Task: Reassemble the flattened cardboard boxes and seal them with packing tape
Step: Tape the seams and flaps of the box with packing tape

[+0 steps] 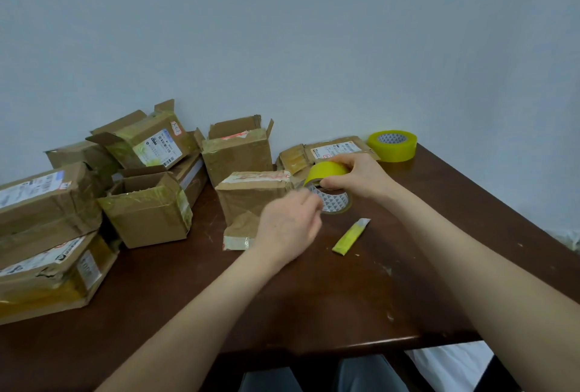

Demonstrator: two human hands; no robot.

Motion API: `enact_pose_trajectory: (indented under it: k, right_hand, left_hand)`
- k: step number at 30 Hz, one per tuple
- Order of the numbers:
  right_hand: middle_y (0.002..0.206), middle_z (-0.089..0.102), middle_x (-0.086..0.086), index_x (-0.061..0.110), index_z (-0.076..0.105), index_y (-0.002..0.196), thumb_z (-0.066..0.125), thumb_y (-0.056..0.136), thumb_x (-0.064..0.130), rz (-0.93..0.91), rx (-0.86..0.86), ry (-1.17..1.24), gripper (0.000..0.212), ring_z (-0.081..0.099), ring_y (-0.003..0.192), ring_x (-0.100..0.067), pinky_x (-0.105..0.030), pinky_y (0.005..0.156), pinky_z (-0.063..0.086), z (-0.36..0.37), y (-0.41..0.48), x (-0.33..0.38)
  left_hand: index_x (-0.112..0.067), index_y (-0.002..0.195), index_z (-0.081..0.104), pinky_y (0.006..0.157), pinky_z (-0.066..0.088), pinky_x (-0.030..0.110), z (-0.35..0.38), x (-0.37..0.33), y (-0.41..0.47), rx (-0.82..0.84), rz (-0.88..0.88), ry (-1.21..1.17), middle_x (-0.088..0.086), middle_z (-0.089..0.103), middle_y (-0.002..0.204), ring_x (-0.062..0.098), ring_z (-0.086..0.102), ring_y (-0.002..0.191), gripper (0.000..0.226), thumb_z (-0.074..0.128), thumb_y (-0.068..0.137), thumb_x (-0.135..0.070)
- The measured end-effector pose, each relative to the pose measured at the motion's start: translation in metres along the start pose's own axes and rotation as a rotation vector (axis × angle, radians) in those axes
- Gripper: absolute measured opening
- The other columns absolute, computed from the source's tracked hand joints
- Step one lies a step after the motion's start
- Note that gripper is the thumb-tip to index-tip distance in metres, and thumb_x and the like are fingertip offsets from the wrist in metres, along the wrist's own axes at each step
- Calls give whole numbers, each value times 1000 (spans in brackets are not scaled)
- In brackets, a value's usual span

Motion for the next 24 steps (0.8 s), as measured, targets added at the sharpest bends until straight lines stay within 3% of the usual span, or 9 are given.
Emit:
enact_pose_trajectory:
  k: [2, 4, 6, 9, 13, 19, 21, 24]
  right_hand:
    - [109, 68, -1, 16, 62, 126, 82, 69, 31, -5, -2, -2, 62, 63, 102, -16, -33, 92, 50, 1, 0, 3]
    - [110, 66, 0, 16, 62, 126, 82, 69, 33, -5, -7, -12, 63, 62, 102, -16, -31, 90, 50, 2, -1, 3]
    - [114, 65, 0, 16, 61, 126, 82, 68, 35, 1, -3, -7, 65, 61, 104, -16, -32, 91, 49, 3, -1, 1]
    - [116, 64, 1, 17, 61, 128, 83, 67, 35, 0, 5, -2, 67, 60, 106, -16, -34, 94, 49, 2, -3, -1]
    - [109, 67, 1, 18, 64, 124, 83, 67, 32, 12, 15, 27, 61, 63, 100, -15, -36, 92, 52, -2, -2, -4]
    - [110, 67, 2, 17, 66, 121, 84, 67, 27, 8, 19, 73, 58, 63, 101, -14, -32, 93, 50, -2, -4, -8]
    - [108, 67, 2, 16, 64, 121, 85, 68, 26, 18, 49, 86, 58, 64, 99, -13, -31, 91, 51, -1, -7, -9]
    - [102, 68, 1, 14, 65, 117, 83, 71, 28, 11, 98, 117, 51, 66, 93, -13, -23, 80, 54, 1, -11, -10]
  left_hand:
    - [-16, 90, 65, 53, 48, 31, 15, -27, 1, 178, -11, -48, 1, 64, 84, 24, 64, 78, 26, 42, 88, -29]
    - [-14, 114, 59, 70, 50, 39, 36, -47, 1, 426, -102, -75, 7, 63, 106, 28, 61, 98, 30, 45, 95, -32]
    - [-12, 126, 52, 77, 47, 41, 49, -59, 2, 553, -160, -48, 9, 59, 116, 30, 57, 105, 37, 45, 98, -35]
    - [-10, 120, 54, 73, 44, 39, 56, -62, 5, 554, -183, -5, 9, 59, 114, 29, 54, 106, 30, 48, 98, -30]
    - [-11, 125, 54, 81, 46, 40, 48, -50, -1, 585, -237, -43, 9, 56, 117, 28, 52, 110, 34, 56, 94, -23]
    - [-14, 113, 59, 81, 49, 37, -1, -15, -32, 574, -313, -21, 3, 53, 109, 24, 56, 103, 23, 47, 93, -17]
    - [-18, 103, 59, 80, 51, 34, -27, 5, -33, 512, -424, -2, -1, 54, 100, 18, 57, 93, 16, 52, 91, -25]
    - [-17, 89, 54, 61, 47, 26, -59, 33, -14, 273, -579, -39, -4, 54, 81, 11, 54, 71, 13, 54, 91, -30]
Point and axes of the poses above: each hand's wrist, its own y-axis towards the middle knuckle, its own z-axis out of the palm, x = y × z, the point moved 3 cm from there along y, towards the middle knuckle
